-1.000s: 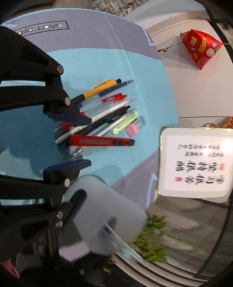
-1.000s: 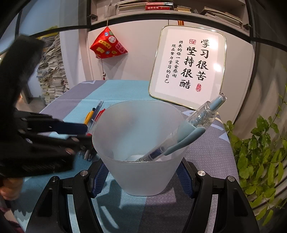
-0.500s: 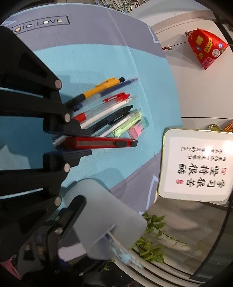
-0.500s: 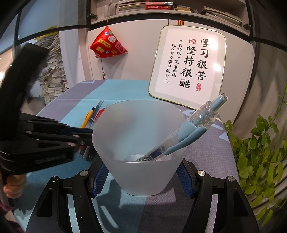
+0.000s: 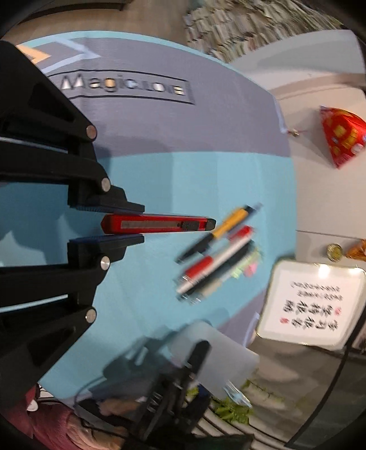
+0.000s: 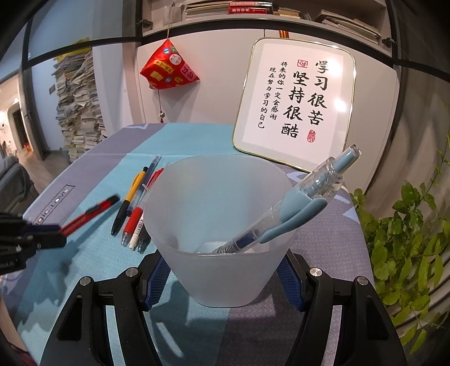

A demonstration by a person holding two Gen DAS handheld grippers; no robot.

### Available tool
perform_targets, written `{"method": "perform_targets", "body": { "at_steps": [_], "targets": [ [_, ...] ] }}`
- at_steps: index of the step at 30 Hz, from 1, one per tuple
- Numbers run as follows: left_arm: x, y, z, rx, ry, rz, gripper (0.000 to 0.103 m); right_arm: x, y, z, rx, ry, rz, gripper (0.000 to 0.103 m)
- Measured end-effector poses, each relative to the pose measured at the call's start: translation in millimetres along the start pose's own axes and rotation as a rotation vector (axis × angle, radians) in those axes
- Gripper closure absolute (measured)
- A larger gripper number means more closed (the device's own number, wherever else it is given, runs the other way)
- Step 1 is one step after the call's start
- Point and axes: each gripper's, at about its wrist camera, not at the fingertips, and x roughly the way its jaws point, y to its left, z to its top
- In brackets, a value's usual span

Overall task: Organize stationery
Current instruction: 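Grasp the red utility knife with the left gripper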

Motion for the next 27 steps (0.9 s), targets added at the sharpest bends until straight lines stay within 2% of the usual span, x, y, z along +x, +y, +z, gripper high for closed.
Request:
{"method": "perform_targets", "body": {
  "at_steps": [4, 6, 8, 9, 10, 12, 17, 21, 23, 24, 27],
  "targets": [
    [5, -4, -5, 0.024, 0.029, 0.017, 0.092, 0, -1, 0, -0.002, 0.000, -0.001, 0.033],
    [6, -9, -4, 0.045, 0.033, 0.018, 0.084, 0, -1, 0, 0.000, -0.001, 0.000, 0.033],
    [6, -10, -1, 0.052, 0.021, 0.017, 0.066, 0, -1, 0, 0.000, -0.002, 0.006, 0.033],
    [6, -11, 2, 0.055, 0.011, 0.020, 0.064, 0, -1, 0, -0.001, -0.002, 0.018, 0.030],
    [7, -12, 6, 0.058, 0.002, 0.025, 0.064, 1, -1, -1, -0.004, 0.007, 0.040, 0.023],
    [10, -13, 15, 0.066, -0.004, 0.030, 0.064, 1, -1, -2, -0.018, 0.024, 0.064, 0.019],
    [23, -11, 30, 0.058, 0.010, 0.064, 0.064, -7, -3, -8, -0.102, 0.012, 0.056, 0.019],
    [28, -8, 35, 0.040, 0.019, 0.060, 0.064, -8, -16, -8, -0.111, 0.008, 0.112, 0.019],
    [29, -6, 38, 0.032, 0.021, 0.060, 0.065, -5, -17, -7, -0.117, 0.015, 0.113, 0.023],
    [31, -5, 40, 0.021, 0.023, 0.060, 0.065, -3, -16, -7, -0.124, 0.021, 0.120, 0.034],
    [34, -6, 46, 0.016, 0.023, 0.061, 0.065, -3, -10, -7, -0.148, 0.016, 0.098, 0.034]
  ]
}}
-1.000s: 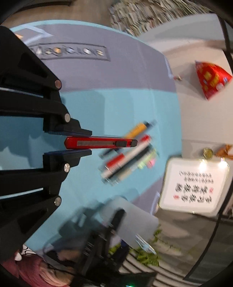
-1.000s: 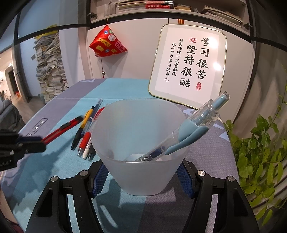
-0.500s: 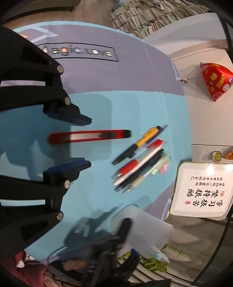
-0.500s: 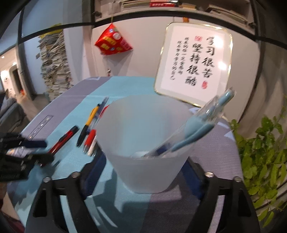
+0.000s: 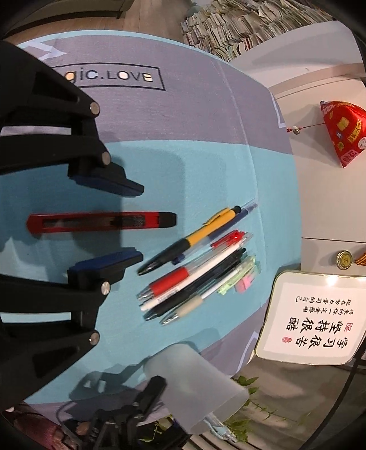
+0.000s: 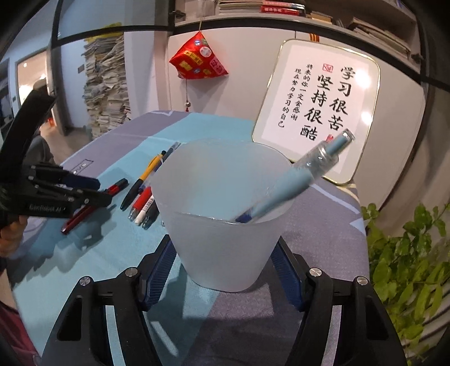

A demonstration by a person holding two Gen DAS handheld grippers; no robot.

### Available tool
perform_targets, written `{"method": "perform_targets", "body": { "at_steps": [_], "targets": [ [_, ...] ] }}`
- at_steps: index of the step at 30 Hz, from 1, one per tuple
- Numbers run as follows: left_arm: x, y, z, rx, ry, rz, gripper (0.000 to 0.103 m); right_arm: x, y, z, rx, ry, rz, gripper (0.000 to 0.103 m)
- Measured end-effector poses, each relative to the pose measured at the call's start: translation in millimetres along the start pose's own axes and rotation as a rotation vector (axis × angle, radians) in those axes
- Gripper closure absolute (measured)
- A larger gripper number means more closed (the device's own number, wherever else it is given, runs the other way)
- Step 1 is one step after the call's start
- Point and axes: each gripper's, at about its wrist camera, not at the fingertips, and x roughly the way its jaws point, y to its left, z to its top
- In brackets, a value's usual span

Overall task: Organize stationery
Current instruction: 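Grasp the red utility knife with the left gripper, then lift the red utility knife with the left gripper and lower it into the cup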

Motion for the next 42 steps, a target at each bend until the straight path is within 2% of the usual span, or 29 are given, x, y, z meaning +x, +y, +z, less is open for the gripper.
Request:
{"method": "perform_targets", "body": {
  "at_steps": [9, 12, 13, 17, 21, 26, 33, 37, 42],
  "targets": [
    [15, 2, 11, 0.002, 0.013, 0.017, 0.066, -1, 2, 0, -0.010, -0.002, -0.010, 0.034],
    [16, 1, 13, 0.015, 0.007, 0.014, 0.078, -2, 2, 0, -0.002, -0.002, -0.007, 0.034],
    [16, 1, 13, 0.018, 0.009, 0.008, 0.093, -2, 1, 0, 0.000, -0.003, -0.008, 0.034],
    [11, 1, 13, 0.006, 0.015, -0.017, 0.092, -2, 0, -1, 0.009, -0.003, -0.012, 0.034],
    [-9, -2, 14, -0.006, -0.030, -0.033, 0.092, -3, 0, -1, 0.009, -0.002, -0.012, 0.034],
    [-58, -13, 21, 0.009, -0.152, -0.064, 0.092, -2, 0, 0, 0.009, -0.002, -0.013, 0.034],
    [-118, -32, 50, 0.006, -0.317, -0.190, 0.092, -1, -1, 1, 0.005, -0.001, -0.013, 0.034],
    [-131, -58, 66, 0.052, -0.383, -0.220, 0.092, -2, 0, 1, 0.004, 0.000, -0.012, 0.034],
    [-128, -84, 85, 0.074, -0.416, -0.281, 0.092, -1, 0, 1, 0.008, 0.001, -0.009, 0.034]
  ]
}}
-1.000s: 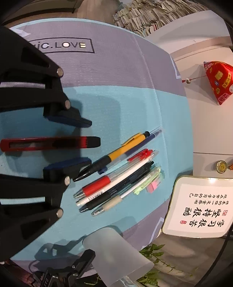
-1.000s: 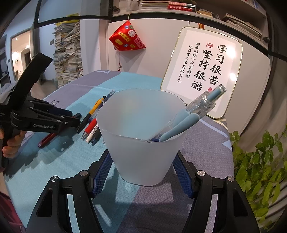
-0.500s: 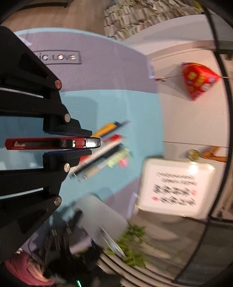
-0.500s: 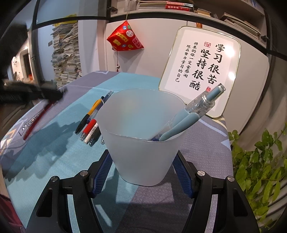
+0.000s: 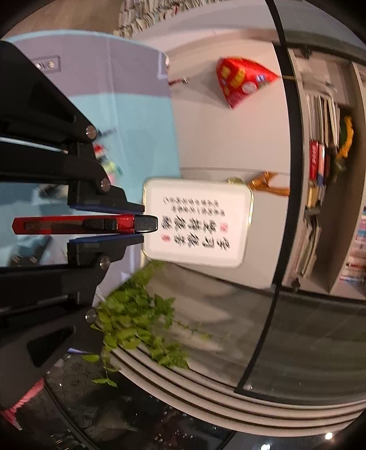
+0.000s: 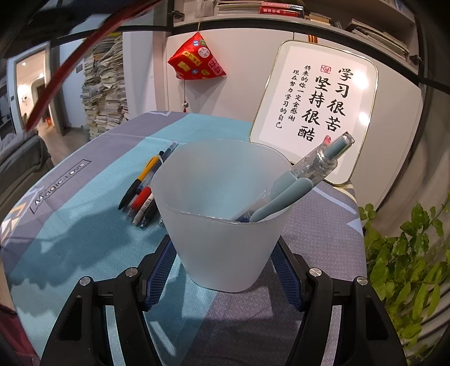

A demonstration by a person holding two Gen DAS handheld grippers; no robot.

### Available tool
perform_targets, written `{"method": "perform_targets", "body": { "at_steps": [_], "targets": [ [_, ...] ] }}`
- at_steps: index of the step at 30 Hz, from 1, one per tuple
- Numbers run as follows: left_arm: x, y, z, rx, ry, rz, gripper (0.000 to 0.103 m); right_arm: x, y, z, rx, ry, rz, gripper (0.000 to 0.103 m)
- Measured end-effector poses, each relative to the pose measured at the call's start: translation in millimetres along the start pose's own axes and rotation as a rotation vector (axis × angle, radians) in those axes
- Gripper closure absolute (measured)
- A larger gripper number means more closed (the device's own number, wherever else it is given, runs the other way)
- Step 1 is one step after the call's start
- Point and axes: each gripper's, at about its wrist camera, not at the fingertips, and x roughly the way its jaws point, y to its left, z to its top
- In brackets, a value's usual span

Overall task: Organize stationery
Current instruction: 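Lift the red utility knife with the left gripper and lower it into the cup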

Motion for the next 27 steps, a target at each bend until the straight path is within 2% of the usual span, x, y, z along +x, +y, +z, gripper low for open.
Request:
{"method": "perform_targets", "body": {
  "at_steps": [6, 13, 21, 27],
  "targets": [
    [35, -17, 7, -0.017, 0.020, -0.041, 0.092, 1, 0, 0, -0.007, 0.000, -0.006, 0.034],
    [61, -28, 6, -0.020, 0.029, -0.035, 0.092, 0, 4, 0, -0.020, -0.002, -0.012, 0.034],
    [66, -28, -6, -0.003, 0.059, -0.020, 0.092, -2, 10, 0, -0.046, -0.005, -0.038, 0.034],
    [67, -25, -10, -0.014, 0.079, -0.024, 0.091, -2, 9, 0, -0.031, -0.003, -0.024, 0.034]
  ]
}}
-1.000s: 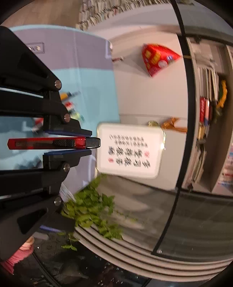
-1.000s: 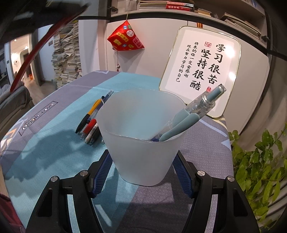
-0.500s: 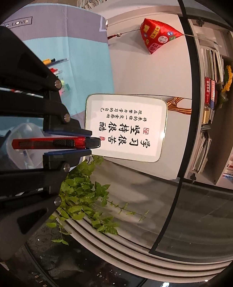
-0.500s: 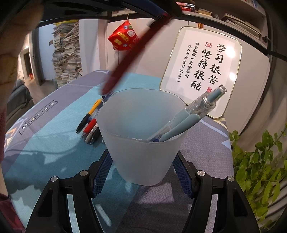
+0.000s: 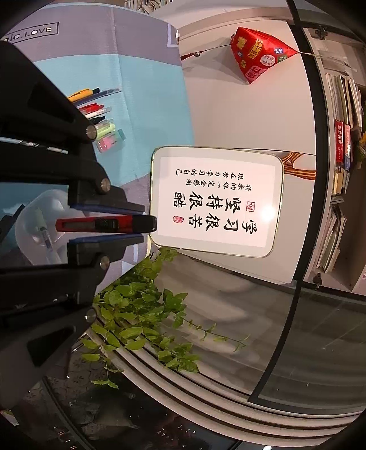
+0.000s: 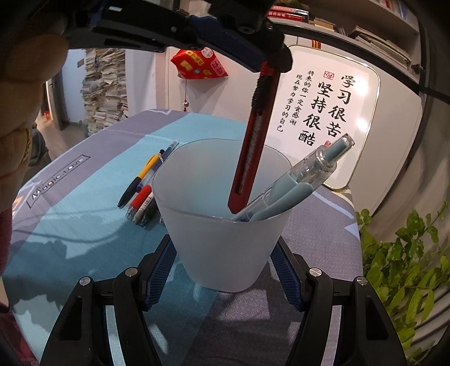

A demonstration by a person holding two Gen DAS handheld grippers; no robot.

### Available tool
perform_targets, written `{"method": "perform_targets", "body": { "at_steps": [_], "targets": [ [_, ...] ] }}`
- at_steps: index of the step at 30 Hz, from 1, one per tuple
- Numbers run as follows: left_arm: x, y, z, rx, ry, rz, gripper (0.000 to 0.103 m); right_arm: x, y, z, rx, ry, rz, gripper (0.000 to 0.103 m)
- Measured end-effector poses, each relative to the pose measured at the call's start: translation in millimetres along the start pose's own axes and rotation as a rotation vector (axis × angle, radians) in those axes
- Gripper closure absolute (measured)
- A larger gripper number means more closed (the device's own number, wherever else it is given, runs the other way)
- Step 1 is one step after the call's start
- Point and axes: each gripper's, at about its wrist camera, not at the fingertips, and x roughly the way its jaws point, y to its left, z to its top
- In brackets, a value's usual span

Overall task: Organize stationery
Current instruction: 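Lift the red utility knife with the left gripper and lower it into the cup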

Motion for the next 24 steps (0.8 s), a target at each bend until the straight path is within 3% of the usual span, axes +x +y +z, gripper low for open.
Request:
{"method": "perform_targets", "body": {
  "at_steps": [24],
  "targets": [
    [-6, 5, -27, 0.010, 0.096, -0.039, 0.091, 3, -8, 1, 0.026, 0.012, 0.020, 0.034]
  ]
}}
